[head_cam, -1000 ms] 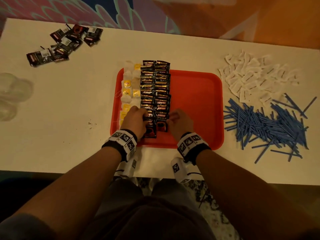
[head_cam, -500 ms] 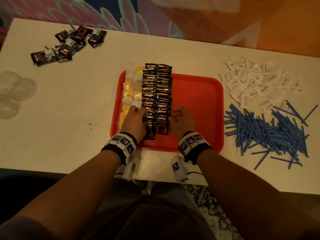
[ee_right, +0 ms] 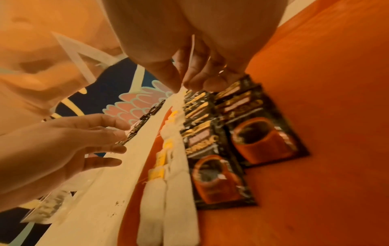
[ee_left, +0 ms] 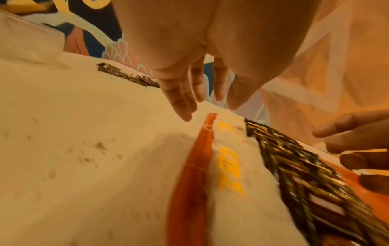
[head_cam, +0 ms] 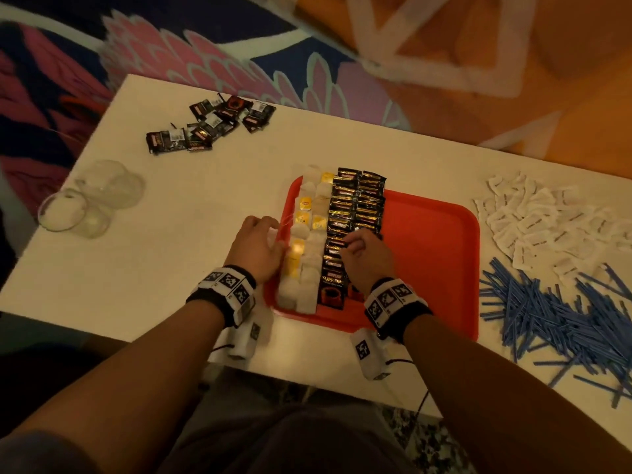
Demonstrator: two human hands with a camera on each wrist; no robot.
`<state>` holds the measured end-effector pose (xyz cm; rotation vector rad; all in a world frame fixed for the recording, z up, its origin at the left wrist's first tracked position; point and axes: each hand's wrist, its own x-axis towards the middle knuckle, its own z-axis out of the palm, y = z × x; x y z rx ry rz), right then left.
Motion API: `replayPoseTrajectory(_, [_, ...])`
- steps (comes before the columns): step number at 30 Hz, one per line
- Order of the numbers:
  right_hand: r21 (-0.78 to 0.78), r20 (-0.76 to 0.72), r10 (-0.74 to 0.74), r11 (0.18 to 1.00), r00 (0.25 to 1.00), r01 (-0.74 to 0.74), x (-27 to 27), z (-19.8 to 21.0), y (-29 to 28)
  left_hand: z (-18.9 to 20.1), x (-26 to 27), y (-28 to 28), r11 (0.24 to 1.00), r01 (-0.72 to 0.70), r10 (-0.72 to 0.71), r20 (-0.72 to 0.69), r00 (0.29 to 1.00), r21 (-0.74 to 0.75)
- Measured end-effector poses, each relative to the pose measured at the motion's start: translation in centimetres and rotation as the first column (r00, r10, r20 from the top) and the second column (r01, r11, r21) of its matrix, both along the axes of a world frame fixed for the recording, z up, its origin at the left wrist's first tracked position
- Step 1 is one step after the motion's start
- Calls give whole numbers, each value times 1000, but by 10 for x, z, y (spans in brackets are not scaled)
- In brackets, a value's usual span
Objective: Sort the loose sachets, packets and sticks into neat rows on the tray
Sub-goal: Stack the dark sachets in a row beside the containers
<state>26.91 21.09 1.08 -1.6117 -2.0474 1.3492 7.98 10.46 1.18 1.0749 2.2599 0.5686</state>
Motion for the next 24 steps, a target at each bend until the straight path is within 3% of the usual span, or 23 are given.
replayPoseTrajectory(7, [-17, -1, 109, 994, 994, -109, -80, 5, -7, -3, -124, 25, 986, 6, -23, -102, 994, -170])
replayPoseTrajectory(11, [-57, -3, 94, 994, 996, -94, -129, 4, -9, -10, -201, 61, 940, 89, -164, -208, 964, -329])
replayPoseTrajectory(14, [-102, 50, 106, 990, 993, -101, -155, 0, -10, -18, -247, 91, 916, 156, -260, -249, 933, -370])
replayPoseTrajectory(19, [-64, 129, 92, 994, 987, -84, -178, -2, -8, -32, -297, 133, 899, 177, -277, -205, 939, -402])
replayPoseTrajectory(24, [-55, 150, 28, 998, 988, -20, -191, -10, -9, -49, -298, 131, 844, 231, -341, -152, 928, -484])
